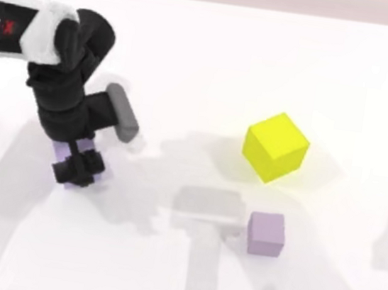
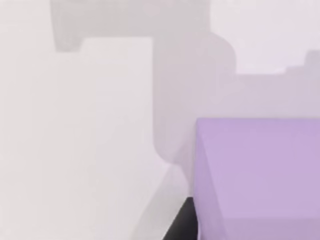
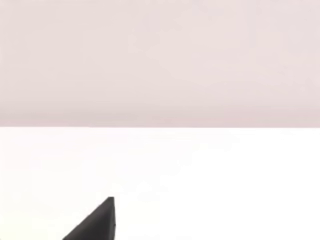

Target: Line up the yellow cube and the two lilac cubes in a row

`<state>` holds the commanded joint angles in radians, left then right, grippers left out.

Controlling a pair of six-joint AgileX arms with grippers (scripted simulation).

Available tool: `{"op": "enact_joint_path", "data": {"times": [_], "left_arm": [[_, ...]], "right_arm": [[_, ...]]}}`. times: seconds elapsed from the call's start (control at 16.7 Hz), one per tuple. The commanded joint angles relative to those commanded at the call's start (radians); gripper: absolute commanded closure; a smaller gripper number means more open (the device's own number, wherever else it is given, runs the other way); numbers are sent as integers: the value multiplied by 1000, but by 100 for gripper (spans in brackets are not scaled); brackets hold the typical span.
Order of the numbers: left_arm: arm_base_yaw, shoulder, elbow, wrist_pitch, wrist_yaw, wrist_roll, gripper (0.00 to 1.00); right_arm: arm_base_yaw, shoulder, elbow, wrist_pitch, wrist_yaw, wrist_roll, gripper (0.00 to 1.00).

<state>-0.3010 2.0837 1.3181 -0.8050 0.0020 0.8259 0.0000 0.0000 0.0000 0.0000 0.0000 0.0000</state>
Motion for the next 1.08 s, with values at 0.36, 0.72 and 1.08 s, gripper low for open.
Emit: {"op": "enact_joint_path", "data": {"times": [0.36, 0.72, 1.08], "left_arm": [[-1, -30, 17, -35, 11, -8, 100], [15, -104, 137, -234, 11, -12, 100], [11, -117, 157, -267, 10, -9, 100]], "right_arm": [[0, 0, 0, 0, 0, 0, 0], [0, 0, 0, 0, 0, 0, 0], [0, 0, 0, 0, 0, 0, 0]]}}
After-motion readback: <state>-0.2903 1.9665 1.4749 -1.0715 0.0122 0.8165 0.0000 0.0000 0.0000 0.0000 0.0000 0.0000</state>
